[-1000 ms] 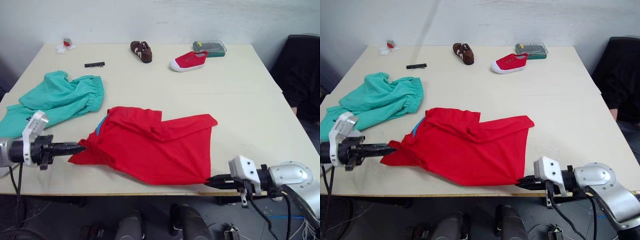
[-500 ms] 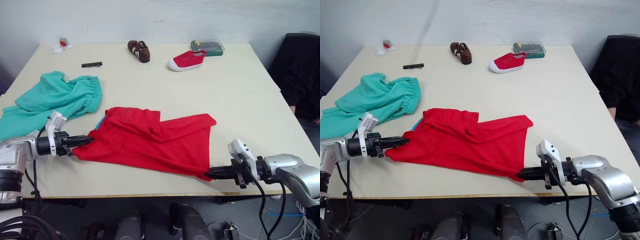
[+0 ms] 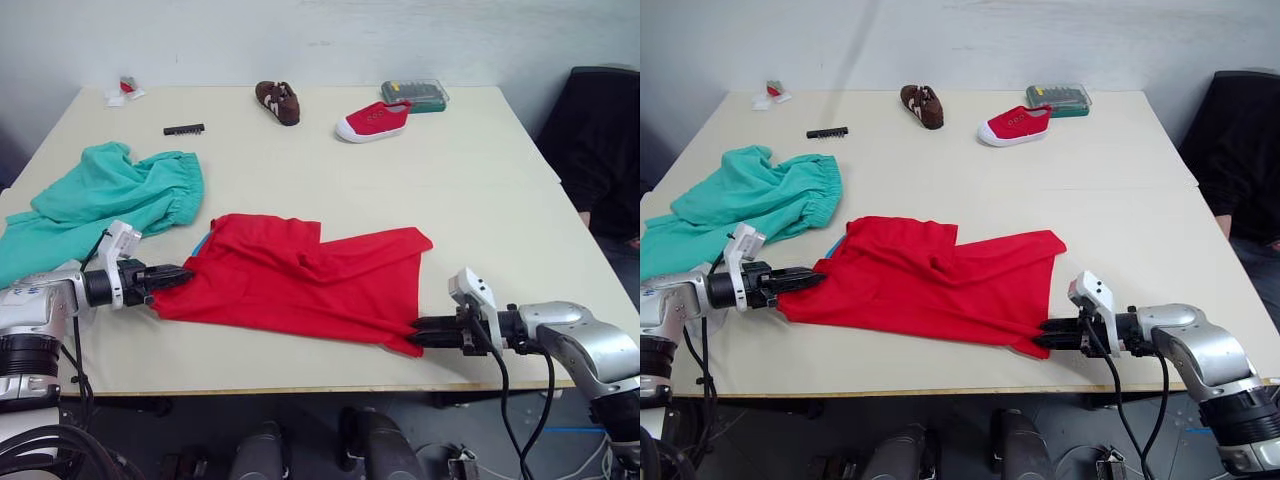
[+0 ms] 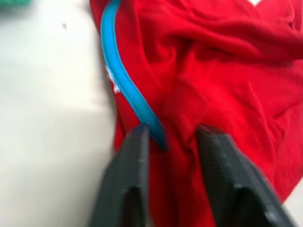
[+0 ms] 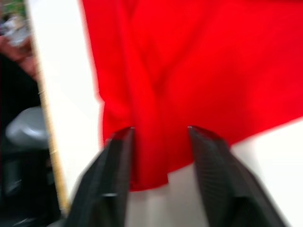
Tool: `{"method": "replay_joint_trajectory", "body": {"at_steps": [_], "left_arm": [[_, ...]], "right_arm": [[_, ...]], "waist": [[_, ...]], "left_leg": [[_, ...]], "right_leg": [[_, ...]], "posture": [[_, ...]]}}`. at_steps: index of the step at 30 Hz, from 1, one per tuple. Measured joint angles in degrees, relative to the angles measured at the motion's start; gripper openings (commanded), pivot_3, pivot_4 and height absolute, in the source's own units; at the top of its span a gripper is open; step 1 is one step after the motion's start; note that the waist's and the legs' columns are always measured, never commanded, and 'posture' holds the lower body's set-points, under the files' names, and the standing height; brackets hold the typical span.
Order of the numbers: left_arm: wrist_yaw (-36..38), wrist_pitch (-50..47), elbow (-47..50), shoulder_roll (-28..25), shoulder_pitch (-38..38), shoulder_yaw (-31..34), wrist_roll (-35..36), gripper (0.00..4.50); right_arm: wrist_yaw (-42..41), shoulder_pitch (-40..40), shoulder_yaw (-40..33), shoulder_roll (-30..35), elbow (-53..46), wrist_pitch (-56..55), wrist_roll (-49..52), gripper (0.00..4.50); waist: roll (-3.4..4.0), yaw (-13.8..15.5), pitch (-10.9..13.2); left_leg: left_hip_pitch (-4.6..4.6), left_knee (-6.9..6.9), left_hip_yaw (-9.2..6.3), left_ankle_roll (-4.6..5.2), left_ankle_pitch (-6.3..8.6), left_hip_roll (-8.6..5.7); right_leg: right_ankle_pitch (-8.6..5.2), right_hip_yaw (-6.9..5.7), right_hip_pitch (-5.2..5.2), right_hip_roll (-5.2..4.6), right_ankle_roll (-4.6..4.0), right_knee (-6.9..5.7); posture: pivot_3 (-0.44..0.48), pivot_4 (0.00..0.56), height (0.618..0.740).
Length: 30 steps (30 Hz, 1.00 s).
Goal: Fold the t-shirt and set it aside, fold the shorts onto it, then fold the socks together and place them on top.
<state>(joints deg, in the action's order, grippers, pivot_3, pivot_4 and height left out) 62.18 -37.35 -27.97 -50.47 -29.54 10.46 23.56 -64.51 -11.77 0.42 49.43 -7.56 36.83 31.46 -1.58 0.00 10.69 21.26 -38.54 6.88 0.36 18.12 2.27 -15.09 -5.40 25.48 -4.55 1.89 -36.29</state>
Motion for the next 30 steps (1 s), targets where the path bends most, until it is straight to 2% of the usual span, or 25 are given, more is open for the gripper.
{"method": "replay_joint_trajectory", "body": {"at_steps": [3, 5, 6, 9, 11, 13, 16, 19, 23, 30], "left_arm": [[-0.3, 2.0, 4.9, -2.2, 1.2, 2.8, 0.3, 3.44], [0.5, 3.4, 12.0, -4.1, 4.6, 5.4, 1.2, 4.04], [1.0, 4.9, 16.1, -4.8, 7.1, 6.6, 1.4, 4.38], [4.5, 13.4, 25.3, -5.9, 17.4, 7.4, 0.2, 4.47], [6.8, 19.2, 27.9, -6.0, 23.3, 6.7, -1.6, 4.47], [8.1, 24.5, 28.3, -6.0, 26.2, 6.0, -3.7, 4.47], [8.6, 31.4, 28.2, -5.9, 26.8, 4.1, -6.6, 4.47], [8.2, 38.2, 26.3, -5.6, 25.7, 1.3, -10.0, 4.50], [7.9, 42.0, 22.9, -5.5, 24.2, -0.8, -12.0, 4.50], [6.8, 45.9, 18.3, -5.4, 22.6, -2.9, -14.5, 4.50]], "right_arm": [[1.7, 4.1, -4.4, 1.7, -5.8, -1.8, -0.2, 3.66], [3.5, 8.2, -7.7, 1.7, -11.0, -3.6, -1.2, 4.33], [4.8, 10.1, -8.5, 1.7, -13.7, -5.1, -2.2, 4.50], [7.5, 15.2, -9.6, 1.5, -20.2, -9.6, -6.0, 4.50], [9.0, 17.4, -9.4, 0.9, -23.2, -12.1, -8.3, 4.50], [10.8, 18.7, -8.2, 0.2, -25.4, -15.0, -11.5, 4.50], [13.1, 19.6, -3.1, -0.6, -25.8, -20.3, -18.2, 4.50], [14.7, 19.7, -0.3, -1.1, -24.9, -24.5, -23.2, 3.89], [15.1, 20.0, 1.2, -0.9, -24.4, -26.9, -26.2, 2.56], [16.1, 20.7, 4.3, -0.9, -22.3, -30.2, -32.4, 2.56]], "waist": [[0.00, 0.0, 0.0], [0.00, -0.1, 0.0], [0.00, -0.2, 0.0], [0.05, -0.3, 0.0], [0.03, -0.2, 0.0], [0.02, 0.0, 0.0], [-0.01, 0.4, 0.0], [-0.01, 0.6, 0.0], [-0.01, 0.6, 0.0], [-0.02, 0.1, 0.0]], "left_leg": [[-0.01, 0.05, -0.01, -0.06, 0.04, 0.03], [-0.09, 0.20, 0.02, -0.10, 0.06, 0.03], [-0.08, 0.22, 0.06, -0.10, 0.06, 0.03], [-0.18, 0.35, 0.15, -0.14, 0.07, 0.05], [-0.17, 0.35, 0.11, -0.13, 0.07, 0.08], [-0.18, 0.35, 0.08, 0.05, 0.16, 0.10], [-0.15, 0.35, 0.06, 0.04, 0.17, 0.08], [-0.12, 0.34, 0.09, 0.22, 0.13, 0.08], [-0.12, 0.35, 0.09, 0.24, 0.20, 0.10], [-0.13, 0.32, 0.11, 0.28, 0.23, 0.11]], "right_leg": [[0.00, -0.01, -0.01, 0.01, 0.00, 0.06], [0.00, 0.04, -0.05, 0.01, 0.00, 0.16], [0.00, 0.07, -0.04, 0.01, 0.00, 0.18], [-0.01, 0.15, -0.02, 0.03, 0.00, 0.22], [-0.02, 0.11, -0.03, 0.07, -0.03, 0.26], [-0.01, 0.09, -0.03, 0.09, -0.05, 0.27], [-0.04, 0.07, -0.04, 0.08, -0.09, 0.31], [-0.03, 0.08, -0.03, 0.08, -0.09, 0.33], [-0.03, 0.03, -0.03, 0.12, -0.08, 0.31], [-0.04, 0.00, -0.04, 0.13, -0.07, 0.30]], "posture": [[0.000, 0.150, 0.740], [0.000, 0.150, 0.740], [0.000, 0.150, 0.740], [0.000, 0.150, 0.740], [0.000, 0.150, 0.740], [0.000, 0.150, 0.740], [0.000, 0.150, 0.740], [0.000, 0.150, 0.740], [0.000, 0.150, 0.740], [0.000, 0.150, 0.740]]}}
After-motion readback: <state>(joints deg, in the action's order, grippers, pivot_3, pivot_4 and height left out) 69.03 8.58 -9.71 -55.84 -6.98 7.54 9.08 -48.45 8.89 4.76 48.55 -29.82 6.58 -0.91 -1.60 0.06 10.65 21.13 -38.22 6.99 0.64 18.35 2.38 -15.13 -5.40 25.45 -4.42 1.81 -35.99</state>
